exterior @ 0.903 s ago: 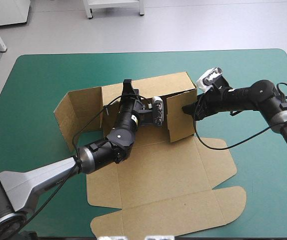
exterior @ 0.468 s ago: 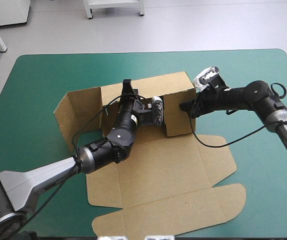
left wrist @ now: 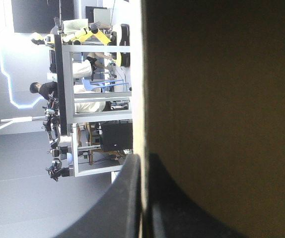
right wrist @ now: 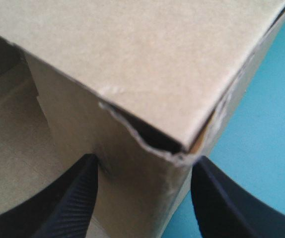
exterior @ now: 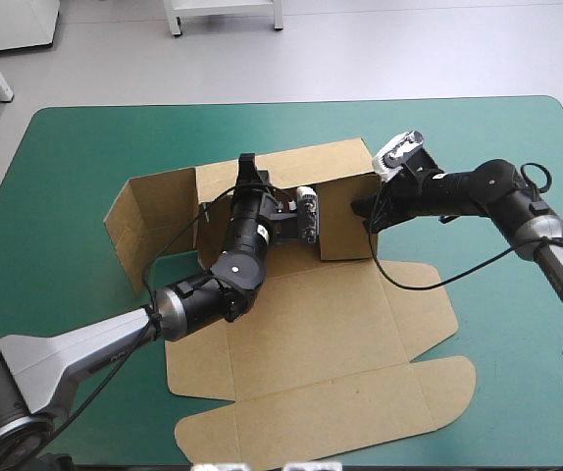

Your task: Fold the box

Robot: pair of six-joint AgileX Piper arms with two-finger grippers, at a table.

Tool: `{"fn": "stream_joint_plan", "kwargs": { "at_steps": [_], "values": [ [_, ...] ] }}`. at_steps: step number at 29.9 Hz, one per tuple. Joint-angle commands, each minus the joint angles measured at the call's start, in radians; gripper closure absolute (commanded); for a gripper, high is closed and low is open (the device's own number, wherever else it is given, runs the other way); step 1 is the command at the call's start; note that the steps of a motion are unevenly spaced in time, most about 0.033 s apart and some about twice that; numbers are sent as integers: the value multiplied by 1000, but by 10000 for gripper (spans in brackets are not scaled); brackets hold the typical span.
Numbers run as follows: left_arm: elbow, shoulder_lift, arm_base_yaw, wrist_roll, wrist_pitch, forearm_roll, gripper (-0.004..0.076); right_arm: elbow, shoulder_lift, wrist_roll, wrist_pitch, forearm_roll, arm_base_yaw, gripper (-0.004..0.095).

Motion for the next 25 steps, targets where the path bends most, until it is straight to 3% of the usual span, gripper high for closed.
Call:
{"fn": "stream_joint_plan", "kwargs": {
  "at_steps": [1, 11, 14, 19, 25],
  "values": [
    [-26, -43, -5, -18, 7, 68, 732, -29, -36, -18, -62, 85, 7, 398],
    [-26, -63, -23, -18, -42, 68, 732, -33, -21, -25, -116, 138, 7, 501],
    [-26, -63, -23, -18, -40, 68, 732, -33, -21, -25, -100, 139, 7, 614],
    [-26, -63, -23, -18, -40, 68, 732, -33, -21, -81, -47, 190, 7, 911],
    [-26, -63, -23, -14, -40, 70, 732, -33, -21, -115, -16, 236, 7, 925]
  ]
}}
